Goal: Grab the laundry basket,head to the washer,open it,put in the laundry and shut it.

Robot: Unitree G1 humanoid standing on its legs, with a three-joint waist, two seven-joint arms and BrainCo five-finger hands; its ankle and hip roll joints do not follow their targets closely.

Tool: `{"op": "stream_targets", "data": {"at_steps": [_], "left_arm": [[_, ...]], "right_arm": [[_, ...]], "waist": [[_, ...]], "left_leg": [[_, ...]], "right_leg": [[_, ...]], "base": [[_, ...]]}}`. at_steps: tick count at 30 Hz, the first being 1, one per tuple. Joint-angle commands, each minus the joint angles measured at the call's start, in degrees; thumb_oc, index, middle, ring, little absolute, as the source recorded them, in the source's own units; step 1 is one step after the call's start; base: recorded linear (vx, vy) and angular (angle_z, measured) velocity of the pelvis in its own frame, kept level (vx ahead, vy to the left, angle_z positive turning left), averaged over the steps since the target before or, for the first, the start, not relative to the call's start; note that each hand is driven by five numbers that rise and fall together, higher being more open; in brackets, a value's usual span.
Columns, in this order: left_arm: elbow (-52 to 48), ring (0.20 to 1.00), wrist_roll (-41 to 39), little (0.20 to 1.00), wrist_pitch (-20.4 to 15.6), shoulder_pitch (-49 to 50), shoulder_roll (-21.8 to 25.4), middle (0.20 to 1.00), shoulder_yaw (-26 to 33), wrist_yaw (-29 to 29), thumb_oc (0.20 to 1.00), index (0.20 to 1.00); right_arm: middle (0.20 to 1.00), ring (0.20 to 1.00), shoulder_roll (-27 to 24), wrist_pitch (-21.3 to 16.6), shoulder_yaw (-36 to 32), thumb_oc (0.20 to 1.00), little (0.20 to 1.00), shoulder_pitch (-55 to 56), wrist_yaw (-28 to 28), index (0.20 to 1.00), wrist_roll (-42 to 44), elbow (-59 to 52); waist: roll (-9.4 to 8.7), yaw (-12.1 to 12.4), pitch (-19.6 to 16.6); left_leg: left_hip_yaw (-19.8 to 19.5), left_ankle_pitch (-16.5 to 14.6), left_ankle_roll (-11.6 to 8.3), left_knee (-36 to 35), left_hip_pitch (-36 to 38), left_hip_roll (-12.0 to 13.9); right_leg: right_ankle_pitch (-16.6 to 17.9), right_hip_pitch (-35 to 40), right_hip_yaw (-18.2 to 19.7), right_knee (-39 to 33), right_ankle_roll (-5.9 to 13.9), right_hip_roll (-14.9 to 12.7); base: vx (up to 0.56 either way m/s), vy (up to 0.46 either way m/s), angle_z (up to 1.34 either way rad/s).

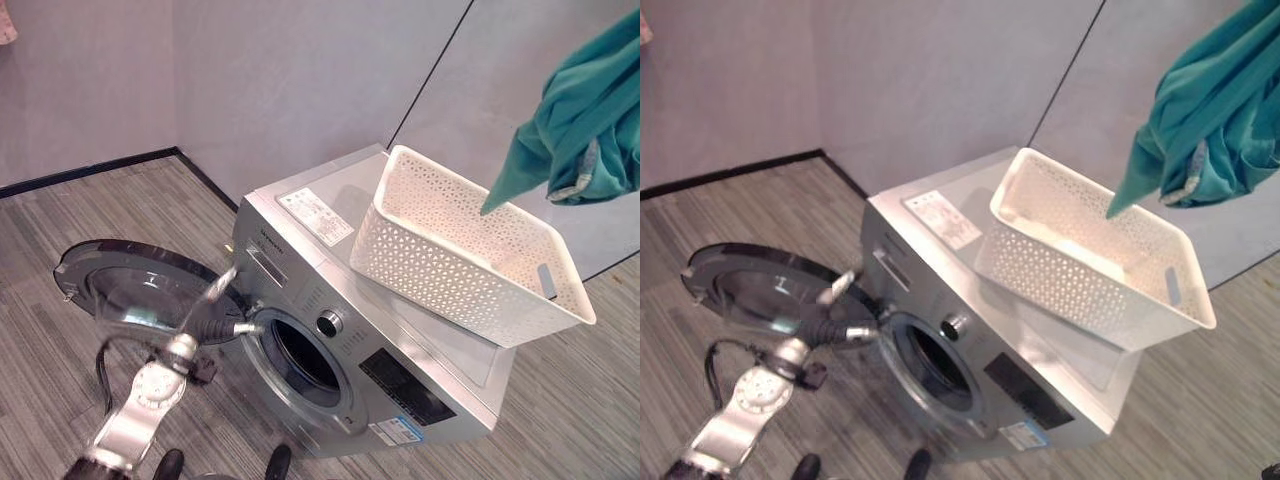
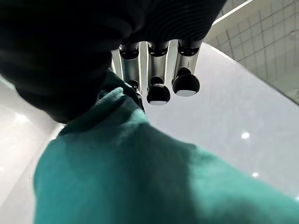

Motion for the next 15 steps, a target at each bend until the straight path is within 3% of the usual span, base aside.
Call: {"op": "stream_targets", "data": {"at_steps": [1, 3, 5, 10, 14, 15], "left_arm": [[-4.53, 1.000, 4.44, 1.000, -2.68, -7.11, 2.51, 1.000, 0.50, 3.78, 1.000, 1.000], [-4.41, 1.000, 5.08, 1.000, -2.31, -12.06, 1.05, 1.000, -0.47, 5.15, 1.000, 1.000], [-1.49, 1.000, 3.53, 1.000, -1.07, -23.69, -3.23, 1.000, -3.14, 8.48, 1.000, 1.000], [6.64, 1.000, 0.07, 1.000, 0.71, -33.76, -7.57, 1.000, -8.62, 9.19, 1.000, 1.000], [19.02, 1.000, -8.19, 1.000, 1.67, -43.59, -13.51, 1.000, -16.56, 8.75, 1.000, 1.000], [23.17, 1.000, -16.70, 1.000, 1.82, -45.70, -16.77, 1.000, -19.58, 7.40, 1.000, 1.000]], "right_arm": [[0.200, 0.200, 0.59, 1.04, 2.73, 0.200, 0.200, -11.93, -1.54, 0.200, 1.19, 5.07], [0.200, 0.200, 1.84, 1.43, 3.86, 0.200, 0.200, -13.14, -1.08, 0.200, 1.59, 6.58], [0.200, 0.200, 5.83, 2.12, 5.10, 0.200, 0.200, -14.55, -0.65, 0.200, 2.42, 8.80], [0.200, 0.200, 10.06, 2.46, 5.08, 0.200, 0.200, -15.56, -0.35, 0.200, 3.24, 10.74], [0.200, 0.200, 14.83, 2.64, 4.96, 0.200, 0.200, -16.89, -0.50, 0.200, 4.56, 11.95], [0.200, 0.200, 17.52, 2.68, 4.48, 0.200, 0.200, -17.62, -0.70, 0.200, 5.43, 11.71]], "waist": [[-0.47, -0.01, -3.03], [-0.27, -0.30, -3.15], [0.42, -1.12, -3.63], [1.21, -2.24, -4.34], [2.17, -3.79, -5.04], [2.73, -4.73, -5.50]], "left_leg": [[2.41, -1.62, 4.10, 3.43, 6.94, 0.85], [2.72, -1.80, 4.24, 3.33, 7.09, 0.62], [3.39, -2.26, 4.32, 2.92, 7.37, 0.17], [3.90, -2.62, 4.31, 2.74, 7.65, -0.11], [4.30, -2.35, 4.16, 2.22, 8.10, -0.22], [4.60, -2.19, 4.14, 2.12, 8.29, -0.31]], "right_leg": [[-6.98, 3.42, 7.62, 0.36, 6.57, -5.99], [-6.87, 3.47, 7.69, 0.36, 6.67, -6.31], [-6.57, 3.55, 7.64, 0.36, 6.92, -6.85], [-6.44, 3.58, 7.86, 0.36, 7.00, -7.23], [-6.35, 3.53, 8.22, 0.36, 7.02, -7.23], [-6.22, 3.51, 8.55, 0.36, 7.08, -7.22]], "base": [[-0.03, 0.034, -0.02], [-0.05, 0.029, -0.03], [-0.06, 0.042, -0.18], [-0.03, 0.018, -0.03], [-0.03, 0.019, -0.05], [-0.03, 0.030, -0.21]]}}
